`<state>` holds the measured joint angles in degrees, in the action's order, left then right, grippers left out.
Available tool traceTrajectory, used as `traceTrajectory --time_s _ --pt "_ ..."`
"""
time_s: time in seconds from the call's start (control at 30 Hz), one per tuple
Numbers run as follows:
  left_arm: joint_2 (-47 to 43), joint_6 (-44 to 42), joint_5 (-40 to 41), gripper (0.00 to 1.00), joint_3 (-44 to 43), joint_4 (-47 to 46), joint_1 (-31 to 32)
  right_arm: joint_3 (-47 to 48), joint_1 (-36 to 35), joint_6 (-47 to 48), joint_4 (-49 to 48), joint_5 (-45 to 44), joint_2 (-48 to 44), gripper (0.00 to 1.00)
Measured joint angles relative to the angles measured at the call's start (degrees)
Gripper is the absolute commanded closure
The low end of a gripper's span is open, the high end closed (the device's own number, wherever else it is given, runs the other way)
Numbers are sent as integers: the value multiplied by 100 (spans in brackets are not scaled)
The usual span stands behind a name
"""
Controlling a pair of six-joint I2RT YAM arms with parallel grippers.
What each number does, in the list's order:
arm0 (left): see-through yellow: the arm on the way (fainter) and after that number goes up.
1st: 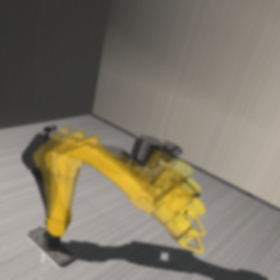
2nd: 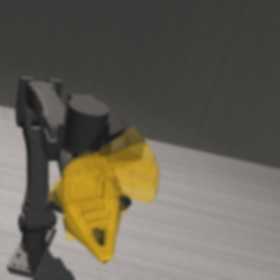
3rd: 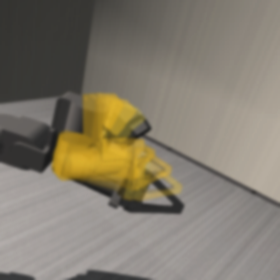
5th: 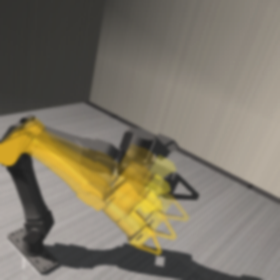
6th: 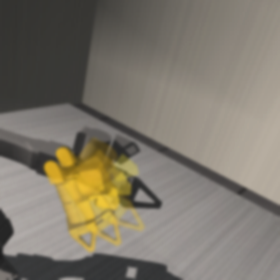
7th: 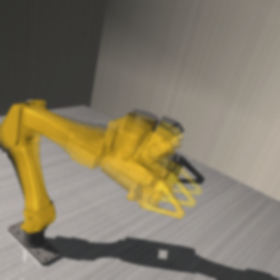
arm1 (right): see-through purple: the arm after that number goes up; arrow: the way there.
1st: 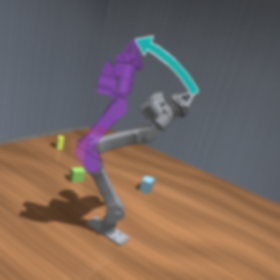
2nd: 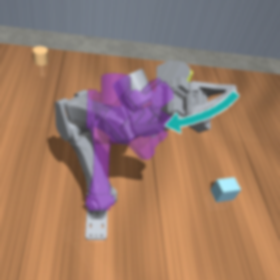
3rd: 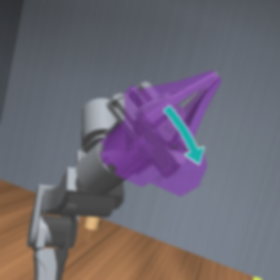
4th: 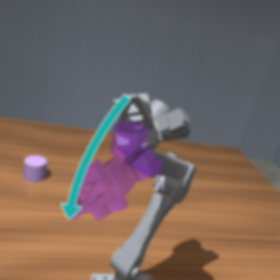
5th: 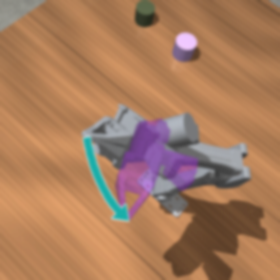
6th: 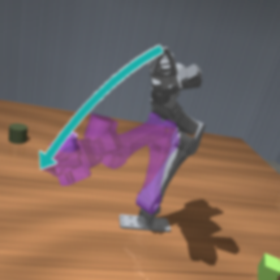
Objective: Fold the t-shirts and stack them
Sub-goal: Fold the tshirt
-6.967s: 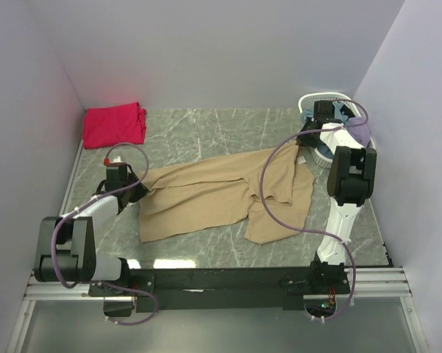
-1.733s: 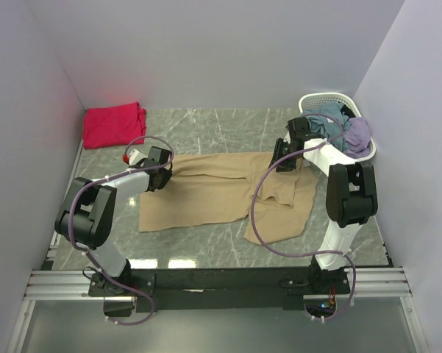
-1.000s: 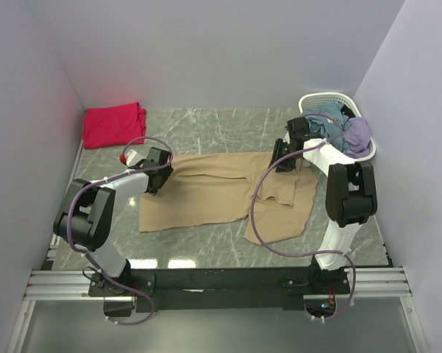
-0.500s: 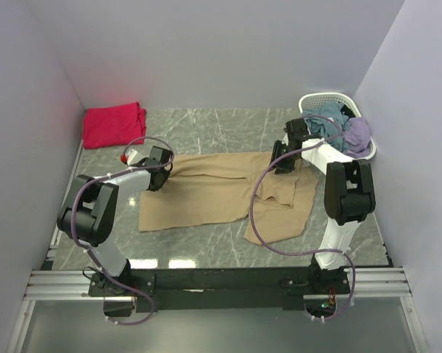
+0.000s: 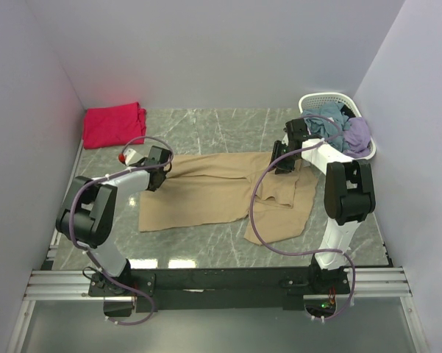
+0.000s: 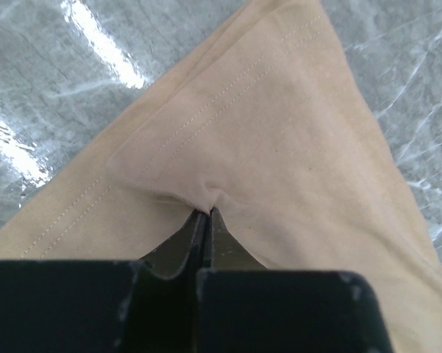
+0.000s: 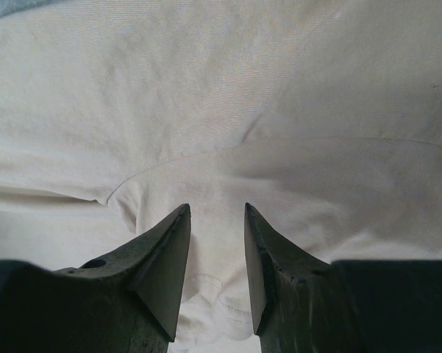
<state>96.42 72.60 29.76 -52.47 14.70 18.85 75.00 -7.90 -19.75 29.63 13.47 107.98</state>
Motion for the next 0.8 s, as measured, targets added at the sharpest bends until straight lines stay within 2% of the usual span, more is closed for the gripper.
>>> traceTrajectory --time_s 0.37,0.47,0.5,0.53,0.6,0.67,0.7,0.8 --pt "-413 -400 306 99 -13 61 -28 0 0 15 0 13 0 57" --pt "-603 -640 363 90 -44 61 -57 0 0 15 0 13 0 57" --pt "-636 -737 358 87 -66 59 -74 0 0 15 0 13 0 57" --pt "-647 -804 358 72 -98 61 -94 0 0 15 0 13 0 57" --pt "-597 -986 354 49 -223 101 -142 0 0 15 0 -15 2 57" --pt "-468 -1143 350 34 -356 109 -177 0 -2 13 4 -72 2 57" --pt "-391 -1198 332 21 -389 98 -192 0 -2 13 2 -125 2 57" --pt "-271 -1351 225 21 -343 103 -208 0 -7 13 9 -297 0 57"
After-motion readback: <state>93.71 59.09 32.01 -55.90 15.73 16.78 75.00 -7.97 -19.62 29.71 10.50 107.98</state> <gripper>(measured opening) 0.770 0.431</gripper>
